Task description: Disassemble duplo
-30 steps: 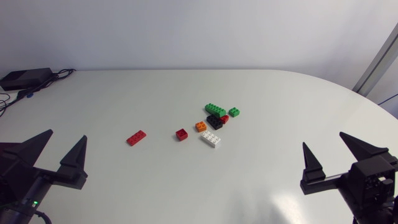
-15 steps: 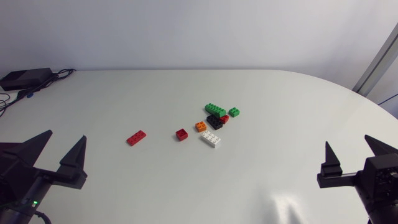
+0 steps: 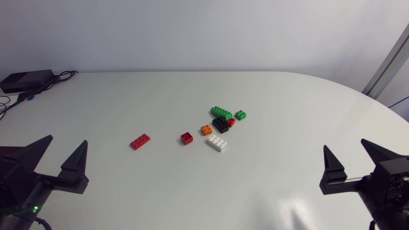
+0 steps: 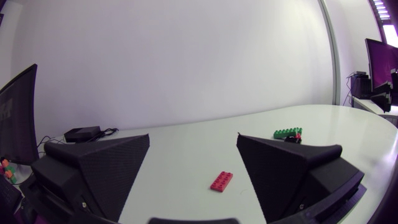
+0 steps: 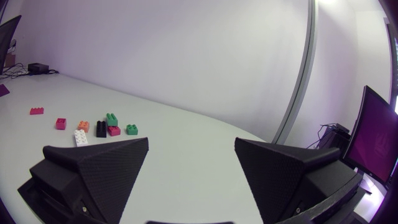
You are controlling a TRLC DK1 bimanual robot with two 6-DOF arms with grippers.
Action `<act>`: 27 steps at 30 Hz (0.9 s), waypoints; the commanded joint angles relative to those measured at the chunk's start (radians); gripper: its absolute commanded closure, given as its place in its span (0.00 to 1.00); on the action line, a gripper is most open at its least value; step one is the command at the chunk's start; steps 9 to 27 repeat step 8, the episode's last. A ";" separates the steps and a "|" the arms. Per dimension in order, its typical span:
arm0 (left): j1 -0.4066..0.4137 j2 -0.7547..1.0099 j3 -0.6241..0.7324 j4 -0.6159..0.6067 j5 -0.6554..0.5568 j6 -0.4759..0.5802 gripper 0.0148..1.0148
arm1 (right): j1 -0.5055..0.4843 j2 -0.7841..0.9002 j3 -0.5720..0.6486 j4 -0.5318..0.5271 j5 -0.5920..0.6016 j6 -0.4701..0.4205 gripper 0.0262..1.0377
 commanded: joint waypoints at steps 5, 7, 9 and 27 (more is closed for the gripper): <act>0.008 -0.017 -0.018 -0.004 -0.008 -0.017 0.03 | -0.079 -0.012 -0.073 0.110 0.013 -0.052 0.04; 0.012 -0.017 -0.018 -0.004 -0.008 -0.017 0.03 | -0.076 -0.012 -0.073 0.104 0.014 -0.055 0.04; 0.014 -0.017 -0.019 -0.004 -0.008 -0.017 0.03 | -0.076 -0.012 -0.073 0.103 0.013 -0.056 0.04; 0.014 -0.017 -0.019 -0.004 -0.008 -0.017 0.03 | -0.076 -0.012 -0.073 0.103 0.013 -0.056 0.04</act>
